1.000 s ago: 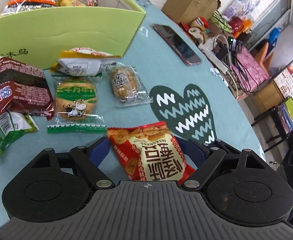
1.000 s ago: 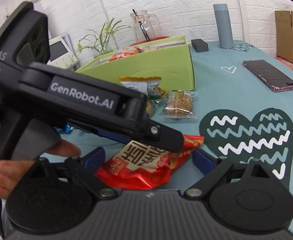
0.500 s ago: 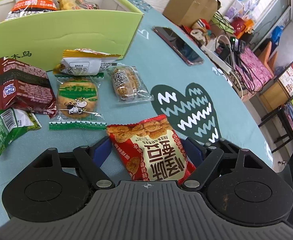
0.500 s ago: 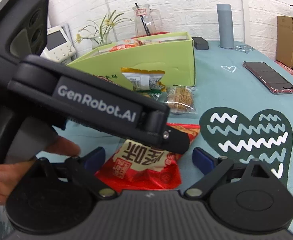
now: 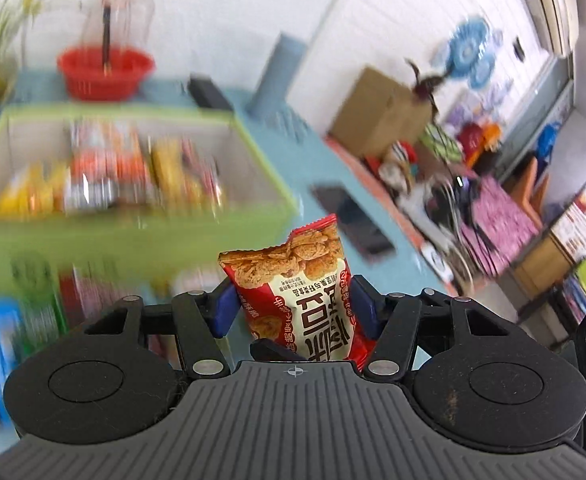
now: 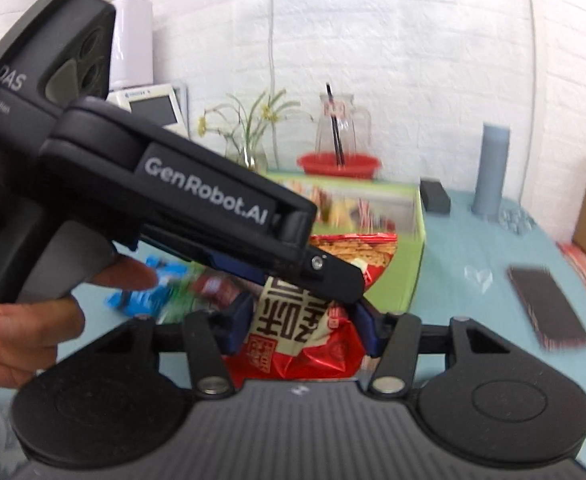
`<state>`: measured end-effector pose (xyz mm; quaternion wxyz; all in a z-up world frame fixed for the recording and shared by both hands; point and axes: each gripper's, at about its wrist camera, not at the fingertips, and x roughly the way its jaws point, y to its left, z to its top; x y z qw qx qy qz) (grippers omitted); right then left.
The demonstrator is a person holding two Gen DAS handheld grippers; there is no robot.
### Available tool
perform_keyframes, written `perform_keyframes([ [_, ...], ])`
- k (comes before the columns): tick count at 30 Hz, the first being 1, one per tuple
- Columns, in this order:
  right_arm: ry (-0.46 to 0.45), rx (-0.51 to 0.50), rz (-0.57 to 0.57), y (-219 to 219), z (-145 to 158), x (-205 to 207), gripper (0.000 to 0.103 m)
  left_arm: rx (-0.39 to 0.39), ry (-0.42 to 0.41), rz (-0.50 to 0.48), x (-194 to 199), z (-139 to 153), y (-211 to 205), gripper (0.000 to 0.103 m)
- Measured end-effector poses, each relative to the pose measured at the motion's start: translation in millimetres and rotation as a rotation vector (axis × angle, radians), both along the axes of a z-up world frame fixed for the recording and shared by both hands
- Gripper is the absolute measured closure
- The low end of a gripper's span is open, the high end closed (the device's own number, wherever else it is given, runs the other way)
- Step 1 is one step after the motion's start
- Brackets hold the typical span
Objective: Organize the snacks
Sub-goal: 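Drop the red chip bag into the green box with the left gripper, then reach the left gripper to the dark red wafer packet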
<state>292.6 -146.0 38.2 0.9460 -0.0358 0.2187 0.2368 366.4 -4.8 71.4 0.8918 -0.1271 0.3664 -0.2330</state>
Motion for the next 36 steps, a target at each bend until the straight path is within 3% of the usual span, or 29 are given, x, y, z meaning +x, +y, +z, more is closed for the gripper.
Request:
perform_keyframes([
  [6,0.011,0.017,0.004,1.4,12.3,105.0,0.046,0.027,-0.012,0.05,100.3,14.5,2.9,0.061],
  [9,0.051,0.021,-0.007,3.6,-1.0,147.4,0.046,0.048,0.019,0.079,141.0,1.8,6.9,0.069],
  [12,0.116,0.044,-0.005,1.9,-20.7,176.6,0.045,0.047,0.069,0.078,167.3,-21.9,10.7,0.065],
  [14,0.108,0.056,-0.002,-0.7,-25.7,182.3,0.041,0.062,0.07,0.076,171.8,-31.3,10.5,0.06],
  [15,0.109,0.043,0.011,0.2,-24.3,182.8,0.038,0.057,0.055,0.074,170.7,-32.3,10.8,0.055],
  [17,0.07,0.006,0.016,0.7,-16.2,173.4,0.019,0.033,0.025,0.088,163.7,-26.7,13.3,0.043],
  [19,0.017,-0.012,-0.007,-3.2,-4.3,162.6,0.005,0.012,-0.037,0.104,149.4,-11.5,17.5,0.041],
  [23,-0.079,0.004,-0.048,-19.1,24.5,137.5,0.004,-0.013,-0.167,0.14,105.3,29.6,34.3,0.029],
  [25,-0.114,0.034,-0.061,-26.0,37.1,119.9,0.003,-0.023,-0.213,0.144,78.3,44.3,44.7,0.028],
  [28,-0.114,0.064,-0.036,-31.7,41.2,93.1,0.001,-0.022,-0.256,0.155,39.3,52.7,59.0,0.025],
  [32,-0.071,-0.005,0.036,-11.3,30.7,63.9,0.001,-0.006,-0.227,0.174,-0.8,32.5,75.8,0.023],
  [36,0.033,-0.052,0.086,6.9,-7.3,45.0,0.001,0.065,-0.138,0.199,-20.1,-8.5,92.1,0.028],
])
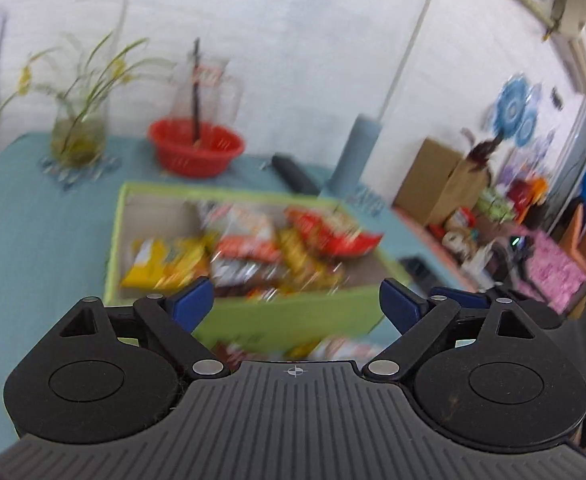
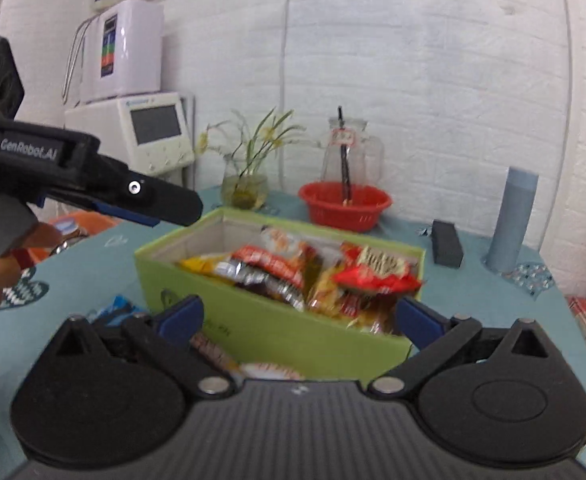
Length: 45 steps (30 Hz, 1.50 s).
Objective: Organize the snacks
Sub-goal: 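Reach the left gripper to the dark red wafer packet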
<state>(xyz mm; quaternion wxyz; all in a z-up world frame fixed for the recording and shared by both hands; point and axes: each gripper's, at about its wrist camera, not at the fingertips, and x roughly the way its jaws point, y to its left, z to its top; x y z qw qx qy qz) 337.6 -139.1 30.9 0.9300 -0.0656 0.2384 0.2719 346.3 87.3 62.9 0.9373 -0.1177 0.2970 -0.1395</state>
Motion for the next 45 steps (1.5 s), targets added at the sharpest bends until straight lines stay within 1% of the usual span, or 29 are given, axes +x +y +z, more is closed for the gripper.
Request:
perform_keyframes([
  [1,0.026,-0.007,0.006,3.9,-9.1,-2.0,0.001,0.011,0.033,0.018,0.1,-9.7,3.1,0.031],
  [2,0.052,-0.012,0.013,8.1,-16.9,-1.6,0.001,0.01,0.081,0.025,3.5,-20.7,6.7,0.039],
  [3,0.076,-0.011,0.016,12.3,-23.2,0.9,0.001,-0.009,0.119,0.02,8.3,-29.1,9.7,0.047],
  [5,0.114,0.003,0.021,20.2,-33.0,10.8,0.001,-0.04,0.18,0.009,21.4,-42.8,12.8,0.053],
  [7,0.154,0.004,0.012,27.1,-40.2,25.2,0.001,-0.034,0.207,0.006,32.6,-52.3,10.5,0.059],
  [8,0.171,0.006,0.024,30.7,-44.1,30.8,0.001,-0.026,0.217,0.007,37.1,-56.2,8.9,0.06],
  [10,0.213,0.015,0.039,37.6,-53.0,40.7,0.001,-0.022,0.228,-0.009,42.8,-63.9,5.0,0.066],
  [12,0.213,0.009,0.035,41.7,-56.2,40.1,0.001,-0.001,0.263,-0.014,45.0,-71.9,0.4,0.075],
  [14,0.227,0.024,0.063,41.4,-55.7,32.5,0.001,0.019,0.274,-0.046,38.7,-77.6,-3.8,0.083],
  [15,0.233,0.031,0.066,40.5,-55.5,26.8,0.001,0.016,0.284,-0.051,34.0,-79.6,-4.5,0.082],
  [18,0.224,0.033,0.082,39.1,-55.2,2.0,0.001,-0.04,0.31,-0.062,12.6,-84.4,-3.7,0.082],
  [22,0.252,0.072,0.127,39.6,-56.2,-34.4,0.001,-0.053,0.304,-0.064,-24.4,-88.1,-11.2,0.082],
  [25,0.256,0.057,0.13,39.7,-58.1,-63.4,0.001,-0.062,0.31,-0.076,-50.6,-88.7,-16.2,0.076],
  [26,0.253,0.054,0.12,37.5,-57.7,-73.2,0.001,-0.053,0.3,-0.076,-59.0,-86.9,-17.2,0.073],
  [27,0.241,0.057,0.109,34.1,-57.0,-82.8,0.001,-0.033,0.271,-0.065,-69.4,-82.2,-17.1,0.069],
  [28,0.226,0.061,0.085,29.5,-54.7,-91.2,0.001,-0.008,0.225,-0.046,-79.9,-75.6,-17.0,0.065],
  [30,0.181,0.073,0.023,16.0,-47.1,-107.0,0.001,0.024,0.139,0.015,-97.3,-60.6,-12.9,0.041],
  [31,0.162,0.077,-0.008,11.2,-43.3,-114.1,0.001,0.024,0.11,0.041,-103.9,-54.2,-9.6,0.038],
  [32,0.144,0.083,-0.039,6.4,-39.6,-120.4,0.001,0.016,0.089,0.063,-108.9,-48.0,-5.5,0.038],
  [35,0.107,0.083,-0.085,1.7,-33.5,-137.2,0.001,-0.035,0.074,0.096,-115.7,-41.6,10.2,0.038],
  [37,0.113,0.086,-0.054,7.0,-32.5,-143.1,0.001,-0.058,0.093,0.105,-117.0,-44.7,17.2,0.039],
  [40,0.167,0.122,0.068,25.3,-35.0,-146.4,0.001,-0.094,0.136,0.126,-119.2,-51.9,27.4,0.042],
  [45,0.323,0.232,0.219,55.0,-46.8,-136.5,0.001,-0.148,0.165,0.169,-128.3,-61.6,47.2,0.043],
])
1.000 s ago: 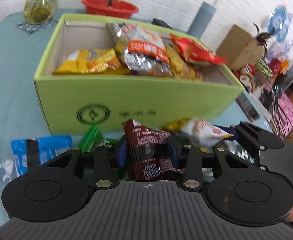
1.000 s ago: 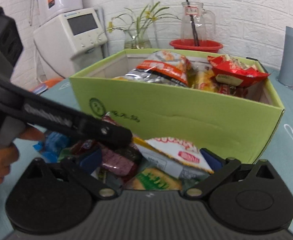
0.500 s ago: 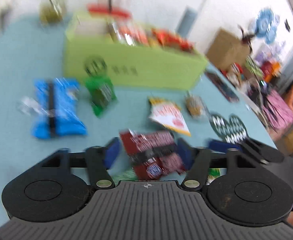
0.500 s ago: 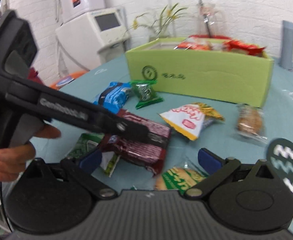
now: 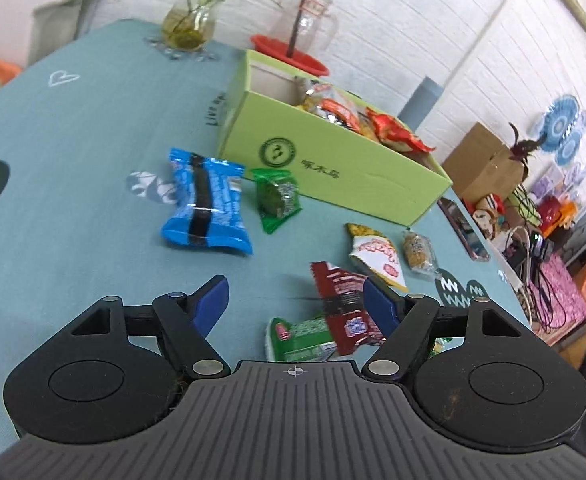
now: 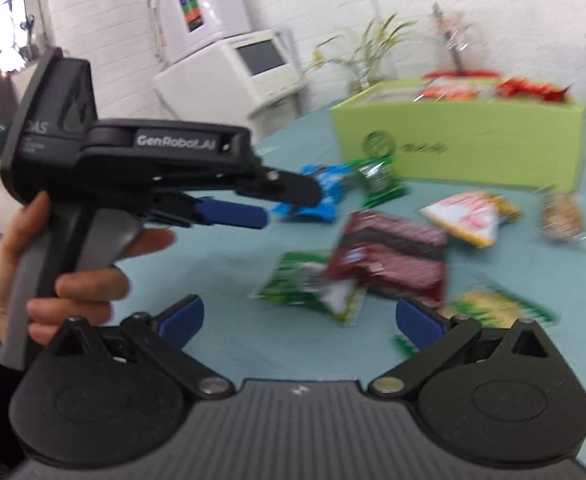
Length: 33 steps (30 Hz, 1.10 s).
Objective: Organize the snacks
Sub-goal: 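Reach the left gripper to the dark red wafer packet, then grasp the dark red wafer packet with the left gripper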
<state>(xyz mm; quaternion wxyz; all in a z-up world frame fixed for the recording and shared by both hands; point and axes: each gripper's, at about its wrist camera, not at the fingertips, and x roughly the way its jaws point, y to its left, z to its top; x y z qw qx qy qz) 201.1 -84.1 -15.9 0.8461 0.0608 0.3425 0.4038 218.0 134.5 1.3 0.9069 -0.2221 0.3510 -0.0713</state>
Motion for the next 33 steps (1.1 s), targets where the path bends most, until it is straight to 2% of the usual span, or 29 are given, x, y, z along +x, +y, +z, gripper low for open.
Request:
perform_keyframes([
  [4,0.065,-0.016,0.005,13.4,-7.7,25.7,0.001,-0.016,0.005,0.024,-4.3,-1.7,12.7,0.042],
  [6,0.041,-0.055,-0.034,10.4,-5.8,30.0,0.001,-0.013,-0.003,0.022,-6.3,-0.1,14.8,0.04],
  [9,0.026,-0.061,-0.129,-13.8,-2.0,36.0,0.001,-0.005,-0.016,0.005,-6.3,0.2,13.6,0.037],
  [13,0.019,-0.079,-0.202,-36.4,0.9,32.5,0.001,-0.002,0.0,-0.032,12.5,0.2,2.9,0.037],
  [18,0.026,-0.036,-0.156,-35.4,1.0,21.2,0.001,-0.009,0.022,-0.15,51.9,-0.2,-19.9,0.039],
  [21,0.072,0.043,-0.1,-28.9,-2.4,24.1,0.001,0.004,0.062,-0.211,77.9,-5.4,-33.7,0.041],
  [23,0.088,0.057,-0.085,-21.5,-5.2,31.3,0.001,-0.01,0.107,-0.238,90.9,-9.9,-39.9,0.044],
  [26,0.077,0.016,-0.08,-12.0,-7.6,43.5,0.001,-0.012,0.131,-0.326,99.3,-14.7,-51.0,0.044],
  [29,0.044,-0.031,-0.09,-13.1,-6.7,51.4,0.001,0.02,0.135,-0.361,94.1,-15.6,-61.2,0.045],
  [33,-0.005,-0.096,-0.132,-24.9,-4.7,52.5,0.001,-0.043,0.123,-0.436,76.3,-15.3,-76.4,0.04],
])
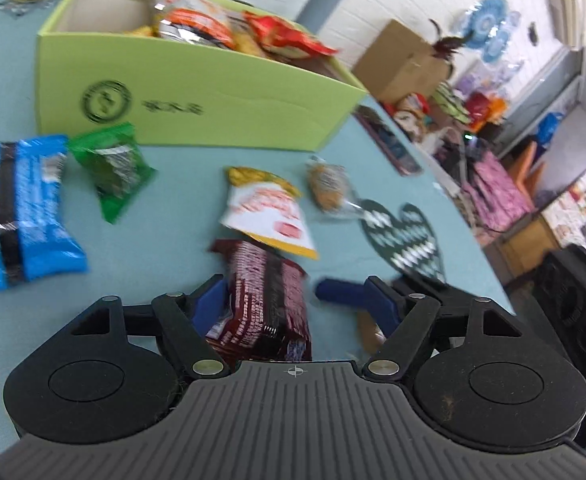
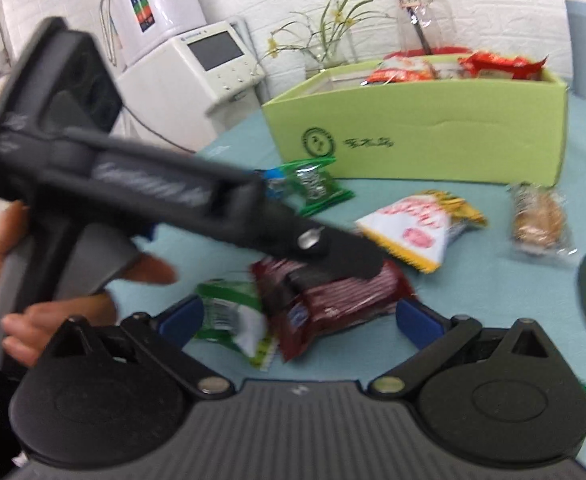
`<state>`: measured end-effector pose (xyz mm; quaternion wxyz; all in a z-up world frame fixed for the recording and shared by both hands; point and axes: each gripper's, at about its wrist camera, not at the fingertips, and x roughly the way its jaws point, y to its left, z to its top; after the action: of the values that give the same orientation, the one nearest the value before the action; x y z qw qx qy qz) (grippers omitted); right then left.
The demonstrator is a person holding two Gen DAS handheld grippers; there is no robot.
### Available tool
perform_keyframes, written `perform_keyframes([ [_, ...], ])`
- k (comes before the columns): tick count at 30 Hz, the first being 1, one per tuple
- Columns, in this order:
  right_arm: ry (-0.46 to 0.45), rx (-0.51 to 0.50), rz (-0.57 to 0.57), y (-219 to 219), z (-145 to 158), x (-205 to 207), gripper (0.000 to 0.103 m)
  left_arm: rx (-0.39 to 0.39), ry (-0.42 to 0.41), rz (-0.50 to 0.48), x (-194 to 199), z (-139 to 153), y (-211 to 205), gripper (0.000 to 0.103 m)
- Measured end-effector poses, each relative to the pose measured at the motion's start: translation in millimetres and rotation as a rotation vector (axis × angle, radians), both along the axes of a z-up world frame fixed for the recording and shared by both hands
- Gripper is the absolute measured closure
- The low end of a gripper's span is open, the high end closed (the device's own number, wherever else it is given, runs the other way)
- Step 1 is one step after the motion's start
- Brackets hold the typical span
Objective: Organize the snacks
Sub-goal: 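Grasp the dark red wafer packet with the left gripper, then carry the dark red packet into the green box and open the left gripper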
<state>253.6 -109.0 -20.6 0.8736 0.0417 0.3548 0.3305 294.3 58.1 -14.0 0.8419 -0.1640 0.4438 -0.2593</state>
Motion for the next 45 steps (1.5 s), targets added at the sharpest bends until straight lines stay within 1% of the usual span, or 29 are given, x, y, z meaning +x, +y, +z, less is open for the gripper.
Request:
perform_keyframes([
  [2,0.002,-0.001,-0.018,-8.3,-1.3,-3.0,0.001,-0.025,0.009,-0.058,-8.9,-1.2,-13.2,0.04],
  [3,0.001,-0.009,-0.027,-13.0,-2.2,-5.5,0.001,-0.021,0.004,-0.073,-11.9,-1.3,-18.5,0.042],
  [5,-0.012,-0.021,-0.055,-20.4,-1.8,-12.0,0.001,0.02,-0.012,-0.053,-16.7,1.8,-25.4,0.042],
  [6,-0.023,-0.033,-0.069,-22.6,-1.3,-15.9,0.001,0.026,-0.019,-0.034,-17.5,3.3,-24.3,0.042],
  [10,-0.061,-0.071,-0.084,-20.6,-1.9,-27.6,0.001,0.003,-0.009,0.047,-14.5,5.2,-8.7,0.04],
  [12,-0.065,-0.066,-0.093,-16.0,-3.8,-28.3,0.001,0.016,-0.002,0.072,-10.8,4.9,-7.9,0.041],
  [13,-0.067,-0.072,-0.098,-13.3,-5.2,-28.8,0.001,0.023,-0.003,0.075,-9.9,4.9,-9.2,0.041],
  [15,-0.092,-0.104,-0.115,-8.8,-6.7,-33.9,0.007,0.033,0.002,0.065,-7.6,3.2,-14.6,0.041],
  [17,-0.109,-0.14,-0.135,-3.7,-7.4,-37.7,0.009,0.052,-0.004,0.049,-7.0,1.3,-21.7,0.041],
  [21,-0.087,-0.141,-0.162,-5.7,-13.0,-38.3,0.013,0.077,-0.01,0.025,-7.8,-3.3,-29.1,0.043],
  [22,-0.091,-0.139,-0.169,-5.0,-14.0,-38.0,0.016,0.079,-0.004,0.021,-7.9,-5.8,-29.8,0.045],
  [23,-0.105,-0.144,-0.176,-4.4,-15.1,-38.7,0.022,0.086,0.001,0.02,-8.4,-8.7,-30.6,0.05],
  [24,-0.119,-0.162,-0.182,-3.3,-15.6,-39.0,0.025,0.101,0.004,0.021,-8.9,-11.5,-31.6,0.066],
  [25,-0.127,-0.17,-0.191,-3.7,-15.4,-39.4,0.033,0.114,-0.008,0.025,-10.9,-12.1,-31.7,0.076],
  [26,-0.126,-0.162,-0.198,-6.6,-14.6,-39.5,0.047,0.083,0.012,0.012,-11.5,-13.2,-29.8,0.089],
  [27,-0.121,-0.156,-0.203,-10.0,-13.0,-38.8,0.049,0.053,0.021,0.023,-12.5,-12.4,-26.6,0.092],
  [29,-0.124,-0.127,-0.194,-16.6,-4.0,-37.2,0.051,0.015,0.001,0.031,-15.2,-3.8,-23.1,0.092],
  [32,-0.198,-0.149,-0.18,-15.4,16.6,-36.1,0.051,-0.011,-0.05,0.052,-15.3,19.2,-20.4,0.091],
  [35,-0.268,-0.141,-0.155,-10.8,39.4,-22.8,0.05,-0.016,-0.12,0.075,-4.5,47.9,-12.9,0.091],
  [37,-0.311,-0.141,-0.132,-3.6,53.3,-5.1,0.05,-0.013,-0.157,0.103,9.5,65.3,-3.9,0.091],
  [39,-0.354,-0.145,-0.105,9.9,68.2,20.6,0.05,0.006,-0.2,0.134,26.3,80.6,5.4,0.09],
  [42,-0.378,-0.131,-0.068,33.1,81.1,61.0,0.05,0.037,-0.235,0.193,57.1,95.6,21.8,0.089],
  [45,-0.37,-0.114,-0.035,56.9,83.4,107.6,0.05,0.06,-0.238,0.254,95.5,98.2,46.3,0.086],
])
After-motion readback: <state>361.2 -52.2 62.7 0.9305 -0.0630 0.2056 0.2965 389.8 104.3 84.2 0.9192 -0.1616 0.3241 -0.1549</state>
